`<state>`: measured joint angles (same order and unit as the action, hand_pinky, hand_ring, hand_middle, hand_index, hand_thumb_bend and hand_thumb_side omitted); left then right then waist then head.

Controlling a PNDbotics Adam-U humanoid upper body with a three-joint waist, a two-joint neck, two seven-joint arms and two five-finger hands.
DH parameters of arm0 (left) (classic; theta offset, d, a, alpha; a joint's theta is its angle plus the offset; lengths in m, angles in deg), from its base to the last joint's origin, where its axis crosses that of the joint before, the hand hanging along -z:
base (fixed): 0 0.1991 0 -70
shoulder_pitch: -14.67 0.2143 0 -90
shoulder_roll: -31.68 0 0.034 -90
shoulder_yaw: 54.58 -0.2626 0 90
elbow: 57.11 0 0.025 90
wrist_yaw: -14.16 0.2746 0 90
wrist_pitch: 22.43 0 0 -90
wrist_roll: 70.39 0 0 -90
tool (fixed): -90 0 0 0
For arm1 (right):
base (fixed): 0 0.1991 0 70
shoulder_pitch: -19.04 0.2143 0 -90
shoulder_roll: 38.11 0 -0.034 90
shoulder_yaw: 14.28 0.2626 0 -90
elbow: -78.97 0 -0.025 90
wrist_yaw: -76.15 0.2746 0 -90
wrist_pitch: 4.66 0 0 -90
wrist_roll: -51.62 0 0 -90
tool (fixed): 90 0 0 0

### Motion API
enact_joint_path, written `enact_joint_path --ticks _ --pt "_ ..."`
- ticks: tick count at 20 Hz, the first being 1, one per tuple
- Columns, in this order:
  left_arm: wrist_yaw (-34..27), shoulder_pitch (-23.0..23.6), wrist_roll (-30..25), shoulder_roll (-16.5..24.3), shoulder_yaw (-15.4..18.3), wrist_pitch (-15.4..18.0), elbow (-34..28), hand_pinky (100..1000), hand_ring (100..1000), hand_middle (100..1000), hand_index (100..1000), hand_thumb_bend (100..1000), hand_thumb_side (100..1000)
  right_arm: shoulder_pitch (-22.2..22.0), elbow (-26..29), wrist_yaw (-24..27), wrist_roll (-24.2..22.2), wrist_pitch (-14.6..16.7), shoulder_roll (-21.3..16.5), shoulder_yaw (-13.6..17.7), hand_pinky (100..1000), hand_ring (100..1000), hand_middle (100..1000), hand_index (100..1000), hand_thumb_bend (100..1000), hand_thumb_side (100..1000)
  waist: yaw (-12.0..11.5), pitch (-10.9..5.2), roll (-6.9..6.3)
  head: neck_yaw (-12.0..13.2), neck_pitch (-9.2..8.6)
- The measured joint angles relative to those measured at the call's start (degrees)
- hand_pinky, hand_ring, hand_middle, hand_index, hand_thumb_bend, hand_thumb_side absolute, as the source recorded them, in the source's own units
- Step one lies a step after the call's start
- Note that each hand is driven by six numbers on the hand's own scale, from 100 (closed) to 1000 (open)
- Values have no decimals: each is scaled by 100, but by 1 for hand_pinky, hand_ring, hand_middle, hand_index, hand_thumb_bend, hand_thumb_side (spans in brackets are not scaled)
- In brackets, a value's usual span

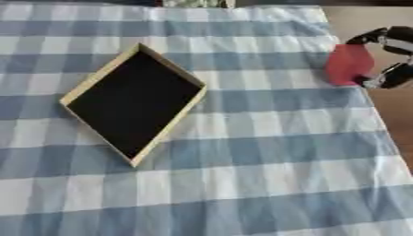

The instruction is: Pick up objects on the table and place them in the box.

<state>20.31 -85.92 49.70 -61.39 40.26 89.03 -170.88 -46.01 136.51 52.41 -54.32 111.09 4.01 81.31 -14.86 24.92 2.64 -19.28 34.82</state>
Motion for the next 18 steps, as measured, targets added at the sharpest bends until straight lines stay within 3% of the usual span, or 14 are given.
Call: enact_joint_path --ticks 5,9,18 --pt "0 -4 -11 -38 -1 -9 0 824 864 791 648 100 815 45 -30 75 525 -225 57 -37 899 638 393 598 255 117 0 23 28 0 -14" --pt "0 -4 -21 -39 -1 -18 0 825 866 791 648 100 814 76 -31 53 712 -255 97 -109 868 577 289 496 256 116 -12 49 30 0 -15" --pt "1 -5 -42 -40 -1 -21 0 826 868 793 650 100 810 128 374 196 706 -275 113 -70 860 564 291 500 216 100 6 43 55 5 -12"
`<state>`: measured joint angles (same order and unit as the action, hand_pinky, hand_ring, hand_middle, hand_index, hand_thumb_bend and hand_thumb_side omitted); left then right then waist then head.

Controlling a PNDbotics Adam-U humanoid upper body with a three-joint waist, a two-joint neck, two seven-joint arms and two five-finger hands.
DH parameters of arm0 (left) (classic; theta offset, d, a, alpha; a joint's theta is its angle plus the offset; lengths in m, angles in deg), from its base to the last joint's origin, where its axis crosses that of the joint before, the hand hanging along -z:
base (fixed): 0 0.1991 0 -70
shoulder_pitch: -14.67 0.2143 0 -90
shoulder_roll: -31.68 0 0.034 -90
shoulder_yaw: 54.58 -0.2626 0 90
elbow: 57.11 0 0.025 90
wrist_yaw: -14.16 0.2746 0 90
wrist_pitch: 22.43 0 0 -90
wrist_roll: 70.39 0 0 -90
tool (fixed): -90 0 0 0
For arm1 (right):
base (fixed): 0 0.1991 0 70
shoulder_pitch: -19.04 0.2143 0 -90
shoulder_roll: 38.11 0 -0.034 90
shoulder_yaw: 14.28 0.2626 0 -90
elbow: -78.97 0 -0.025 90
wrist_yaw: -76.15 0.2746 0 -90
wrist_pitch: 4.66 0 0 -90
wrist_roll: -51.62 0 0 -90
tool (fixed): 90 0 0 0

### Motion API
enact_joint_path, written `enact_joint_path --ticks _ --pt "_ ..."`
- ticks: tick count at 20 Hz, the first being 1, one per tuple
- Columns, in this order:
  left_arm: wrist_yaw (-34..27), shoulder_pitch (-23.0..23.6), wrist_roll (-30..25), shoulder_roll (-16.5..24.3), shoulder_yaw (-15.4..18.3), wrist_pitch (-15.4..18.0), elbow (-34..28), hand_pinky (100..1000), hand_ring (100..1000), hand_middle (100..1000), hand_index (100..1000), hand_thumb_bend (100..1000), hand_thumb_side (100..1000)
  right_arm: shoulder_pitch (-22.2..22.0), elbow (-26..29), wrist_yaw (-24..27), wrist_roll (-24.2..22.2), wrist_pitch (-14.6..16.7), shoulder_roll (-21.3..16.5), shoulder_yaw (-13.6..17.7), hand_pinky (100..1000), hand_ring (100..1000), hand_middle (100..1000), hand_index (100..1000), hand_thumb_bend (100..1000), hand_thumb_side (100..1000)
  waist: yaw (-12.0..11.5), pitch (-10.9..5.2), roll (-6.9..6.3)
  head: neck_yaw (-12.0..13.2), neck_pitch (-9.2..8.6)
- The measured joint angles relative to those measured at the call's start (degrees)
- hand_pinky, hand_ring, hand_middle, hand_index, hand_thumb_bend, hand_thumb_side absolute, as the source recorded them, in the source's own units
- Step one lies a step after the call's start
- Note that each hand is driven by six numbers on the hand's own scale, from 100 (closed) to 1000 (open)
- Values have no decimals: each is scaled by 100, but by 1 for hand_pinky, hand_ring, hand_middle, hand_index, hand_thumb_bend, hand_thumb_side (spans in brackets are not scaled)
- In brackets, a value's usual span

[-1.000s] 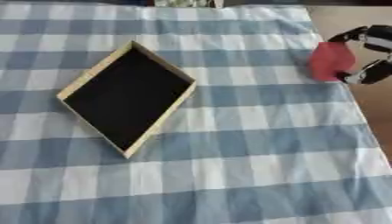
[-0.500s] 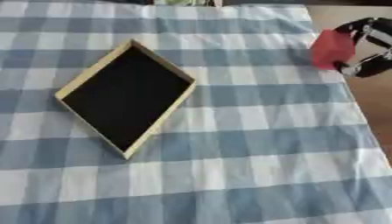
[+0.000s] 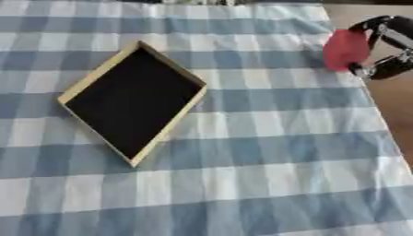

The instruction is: Pick up objects on the table and place them in the box.

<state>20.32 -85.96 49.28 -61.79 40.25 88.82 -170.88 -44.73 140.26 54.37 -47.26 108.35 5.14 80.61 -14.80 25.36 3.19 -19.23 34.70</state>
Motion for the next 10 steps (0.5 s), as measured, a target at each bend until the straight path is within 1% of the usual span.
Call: enact_joint_path --ticks 6,10 --pt "-1 1 -8 3 0 -1 0 826 870 793 653 100 808 93 688 91 -162 -38 -13 -12 879 558 288 495 191 100 30 -97 20 16 40" --pt "-10 2 -25 7 -1 -2 0 826 871 794 654 100 805 270 1080 176 -350 -64 -51 -141 879 555 292 497 177 100 17 -170 51 18 58"
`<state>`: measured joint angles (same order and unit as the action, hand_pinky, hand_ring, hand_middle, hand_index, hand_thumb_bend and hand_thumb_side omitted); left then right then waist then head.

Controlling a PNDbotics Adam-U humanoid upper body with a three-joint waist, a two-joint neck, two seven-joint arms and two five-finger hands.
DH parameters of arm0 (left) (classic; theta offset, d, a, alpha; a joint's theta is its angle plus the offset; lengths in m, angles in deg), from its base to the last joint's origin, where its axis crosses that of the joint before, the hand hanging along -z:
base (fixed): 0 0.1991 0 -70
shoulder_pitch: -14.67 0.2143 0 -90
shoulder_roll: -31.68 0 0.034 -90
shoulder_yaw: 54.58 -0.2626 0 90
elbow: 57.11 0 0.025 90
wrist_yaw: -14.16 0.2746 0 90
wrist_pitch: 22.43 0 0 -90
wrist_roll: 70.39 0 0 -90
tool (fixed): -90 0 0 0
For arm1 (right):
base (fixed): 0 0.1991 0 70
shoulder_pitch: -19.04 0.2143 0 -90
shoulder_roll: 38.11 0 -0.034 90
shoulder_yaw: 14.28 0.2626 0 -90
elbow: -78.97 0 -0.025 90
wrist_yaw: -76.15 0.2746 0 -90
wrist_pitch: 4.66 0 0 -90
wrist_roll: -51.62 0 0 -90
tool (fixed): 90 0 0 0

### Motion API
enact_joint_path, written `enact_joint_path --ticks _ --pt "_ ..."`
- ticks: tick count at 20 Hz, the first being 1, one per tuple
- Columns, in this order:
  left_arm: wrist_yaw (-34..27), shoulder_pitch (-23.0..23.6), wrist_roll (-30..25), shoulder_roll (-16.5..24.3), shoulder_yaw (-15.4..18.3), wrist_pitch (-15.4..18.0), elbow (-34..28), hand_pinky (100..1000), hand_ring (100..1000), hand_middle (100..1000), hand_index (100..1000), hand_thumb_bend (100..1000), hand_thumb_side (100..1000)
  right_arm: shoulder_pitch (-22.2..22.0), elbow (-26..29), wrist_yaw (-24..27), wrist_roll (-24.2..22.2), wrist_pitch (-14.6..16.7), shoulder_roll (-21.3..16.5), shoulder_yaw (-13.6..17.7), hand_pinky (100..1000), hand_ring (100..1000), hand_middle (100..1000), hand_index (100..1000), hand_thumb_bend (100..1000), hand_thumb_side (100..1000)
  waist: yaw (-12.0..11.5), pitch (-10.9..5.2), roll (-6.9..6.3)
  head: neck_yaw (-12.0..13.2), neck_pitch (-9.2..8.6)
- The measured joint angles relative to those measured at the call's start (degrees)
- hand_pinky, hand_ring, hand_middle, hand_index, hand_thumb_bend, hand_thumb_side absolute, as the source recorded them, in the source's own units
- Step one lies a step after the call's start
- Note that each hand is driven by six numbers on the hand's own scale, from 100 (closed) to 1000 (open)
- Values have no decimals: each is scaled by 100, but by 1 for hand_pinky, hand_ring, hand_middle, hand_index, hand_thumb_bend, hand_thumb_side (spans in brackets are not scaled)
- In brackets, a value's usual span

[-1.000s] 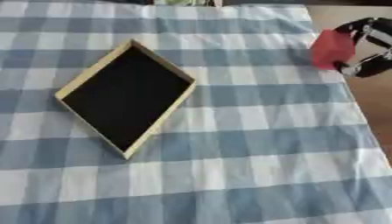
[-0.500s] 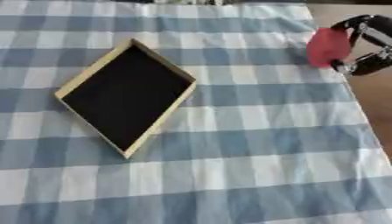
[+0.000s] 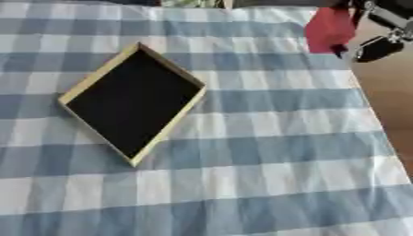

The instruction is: Pick up objects on the table and place them in the box.

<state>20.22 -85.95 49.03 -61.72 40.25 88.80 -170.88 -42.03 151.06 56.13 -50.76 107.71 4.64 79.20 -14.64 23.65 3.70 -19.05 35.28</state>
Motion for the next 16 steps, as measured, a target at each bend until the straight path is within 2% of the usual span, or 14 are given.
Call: enact_joint_path --ticks 4,7,16 --pt "-32 -1 -12 11 -10 -1 0 826 871 795 657 100 801 395 299 68 -316 -18 1 -242 867 547 296 500 158 100 -45 -73 15 -12 47" --pt "-65 -3 -28 50 -31 7 0 826 871 795 659 100 798 880 451 75 -643 -35 189 -480 860 545 298 501 148 100 -70 -143 32 -29 86" --pt "-153 -25 -17 104 -30 56 0 824 870 796 667 100 787 2206 485 -382 -1473 -67 1380 -1095 834 541 305 508 124 100 -169 -250 28 -26 152"
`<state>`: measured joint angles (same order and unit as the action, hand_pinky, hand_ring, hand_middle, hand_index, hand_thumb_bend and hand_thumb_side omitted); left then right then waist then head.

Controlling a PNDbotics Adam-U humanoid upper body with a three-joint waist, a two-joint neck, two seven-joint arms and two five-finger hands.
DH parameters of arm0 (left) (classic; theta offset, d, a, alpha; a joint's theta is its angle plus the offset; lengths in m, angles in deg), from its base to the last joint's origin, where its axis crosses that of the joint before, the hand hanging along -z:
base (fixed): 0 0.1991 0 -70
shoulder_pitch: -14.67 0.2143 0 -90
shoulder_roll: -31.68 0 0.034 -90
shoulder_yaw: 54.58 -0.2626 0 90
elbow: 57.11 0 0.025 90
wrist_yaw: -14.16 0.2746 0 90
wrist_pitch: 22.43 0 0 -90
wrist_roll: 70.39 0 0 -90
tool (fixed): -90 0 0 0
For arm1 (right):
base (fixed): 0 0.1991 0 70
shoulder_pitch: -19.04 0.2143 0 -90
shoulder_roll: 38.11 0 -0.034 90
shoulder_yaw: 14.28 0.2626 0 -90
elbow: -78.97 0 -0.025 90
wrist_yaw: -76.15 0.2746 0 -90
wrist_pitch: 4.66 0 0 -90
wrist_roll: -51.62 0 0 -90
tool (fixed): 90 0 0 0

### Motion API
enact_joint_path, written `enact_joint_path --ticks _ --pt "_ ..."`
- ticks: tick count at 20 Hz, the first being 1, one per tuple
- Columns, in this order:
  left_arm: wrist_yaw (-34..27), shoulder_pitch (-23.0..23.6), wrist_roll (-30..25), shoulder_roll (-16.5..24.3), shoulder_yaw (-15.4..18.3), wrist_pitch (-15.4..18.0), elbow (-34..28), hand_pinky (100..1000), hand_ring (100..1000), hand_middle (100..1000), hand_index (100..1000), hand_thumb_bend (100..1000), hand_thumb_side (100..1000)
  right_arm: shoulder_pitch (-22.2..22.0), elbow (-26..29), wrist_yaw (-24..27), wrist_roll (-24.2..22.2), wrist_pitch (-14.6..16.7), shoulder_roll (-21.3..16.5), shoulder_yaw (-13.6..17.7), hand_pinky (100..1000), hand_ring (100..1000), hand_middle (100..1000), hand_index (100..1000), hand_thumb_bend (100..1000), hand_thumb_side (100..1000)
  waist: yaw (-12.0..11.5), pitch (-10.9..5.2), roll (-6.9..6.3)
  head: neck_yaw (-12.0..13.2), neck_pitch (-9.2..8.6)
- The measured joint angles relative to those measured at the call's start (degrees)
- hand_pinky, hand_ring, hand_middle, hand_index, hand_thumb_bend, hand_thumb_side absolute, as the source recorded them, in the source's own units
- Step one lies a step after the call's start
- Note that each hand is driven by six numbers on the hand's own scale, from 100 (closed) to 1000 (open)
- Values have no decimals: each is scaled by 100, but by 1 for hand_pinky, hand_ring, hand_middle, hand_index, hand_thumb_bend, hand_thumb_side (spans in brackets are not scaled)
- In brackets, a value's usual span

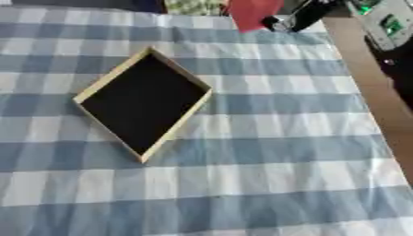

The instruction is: Pick up objects on the table and place them in the box.

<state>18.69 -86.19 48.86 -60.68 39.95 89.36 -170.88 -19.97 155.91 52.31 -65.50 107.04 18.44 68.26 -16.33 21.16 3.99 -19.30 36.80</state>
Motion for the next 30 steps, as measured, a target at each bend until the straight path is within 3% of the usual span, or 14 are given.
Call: enact_joint_path --ticks 6,18,30 --pt "-6 -44 51 46 28 61 0 824 869 797 672 100 782 512 -195 -370 -354 91 886 -180 799 533 304 509 101 100 -33 -50 33 -4 44" --pt "9 -73 195 51 141 123 0 824 869 796 673 100 780 646 -279 -1422 -467 248 2142 -284 812 536 312 511 109 103 -47 -71 79 0 52" --pt "112 -15 250 48 173 87 0 824 870 796 665 100 788 424 -384 -2139 -349 296 2566 -318 821 541 314 510 128 121 -19 -30 102 115 39"
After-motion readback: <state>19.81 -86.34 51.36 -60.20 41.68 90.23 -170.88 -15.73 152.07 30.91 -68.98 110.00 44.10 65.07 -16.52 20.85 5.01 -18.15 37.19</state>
